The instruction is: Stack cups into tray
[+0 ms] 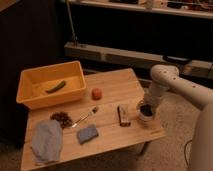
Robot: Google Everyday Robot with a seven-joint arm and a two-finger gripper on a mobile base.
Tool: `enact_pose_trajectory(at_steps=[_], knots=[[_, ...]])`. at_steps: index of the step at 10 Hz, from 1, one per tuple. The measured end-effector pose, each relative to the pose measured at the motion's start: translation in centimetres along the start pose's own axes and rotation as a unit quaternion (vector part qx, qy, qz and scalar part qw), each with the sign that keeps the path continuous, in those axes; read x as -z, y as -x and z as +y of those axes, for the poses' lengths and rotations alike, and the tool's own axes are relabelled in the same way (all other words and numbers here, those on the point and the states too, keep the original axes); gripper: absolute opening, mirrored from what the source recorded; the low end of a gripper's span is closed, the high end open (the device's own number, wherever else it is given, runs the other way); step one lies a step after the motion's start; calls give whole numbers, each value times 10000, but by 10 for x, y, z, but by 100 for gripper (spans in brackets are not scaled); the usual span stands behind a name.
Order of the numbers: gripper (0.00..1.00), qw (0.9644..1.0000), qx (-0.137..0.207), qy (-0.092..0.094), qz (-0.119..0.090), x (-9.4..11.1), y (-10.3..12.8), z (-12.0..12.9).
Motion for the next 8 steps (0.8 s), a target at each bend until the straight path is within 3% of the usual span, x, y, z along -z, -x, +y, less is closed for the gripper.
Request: enact_pose_trajectory(at_steps=[6,8], knots=[[42,10000,21,8,9,0,0,-2],[42,9998,121,4,151,17,0,-2]])
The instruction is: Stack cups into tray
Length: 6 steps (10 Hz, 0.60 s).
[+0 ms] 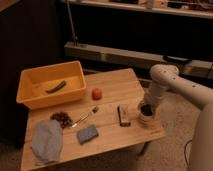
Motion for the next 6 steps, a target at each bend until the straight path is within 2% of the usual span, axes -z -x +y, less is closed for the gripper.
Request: enact_pose_trajectory(at_steps=[1,4,6], knots=[[40,10000,59,-24,18,16,3,-1],[20,9995,253,-153,122,68,11,-6],[20,9983,474,-232,252,97,15,-21]])
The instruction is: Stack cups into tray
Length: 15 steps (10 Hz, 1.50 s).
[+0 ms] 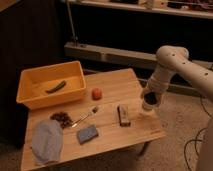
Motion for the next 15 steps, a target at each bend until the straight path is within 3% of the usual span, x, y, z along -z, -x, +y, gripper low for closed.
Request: enact_pose_trajectory(at_steps=[2,5,9,15], knots=[[20,9997,241,-61,71,10,4,-28],[20,9961,834,-198,195,34,21,-96],[20,9856,1622,-399,260,72,46,-169],[20,9734,2208,-603,112,83,70,-236]])
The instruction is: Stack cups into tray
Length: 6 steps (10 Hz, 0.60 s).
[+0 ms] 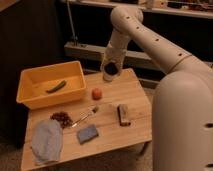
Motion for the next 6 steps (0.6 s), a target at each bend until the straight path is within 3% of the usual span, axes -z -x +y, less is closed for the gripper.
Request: enact_pose_trajectory(at_steps=[6], knots=[[20,9990,396,-170,-111,-4,-3,-60]])
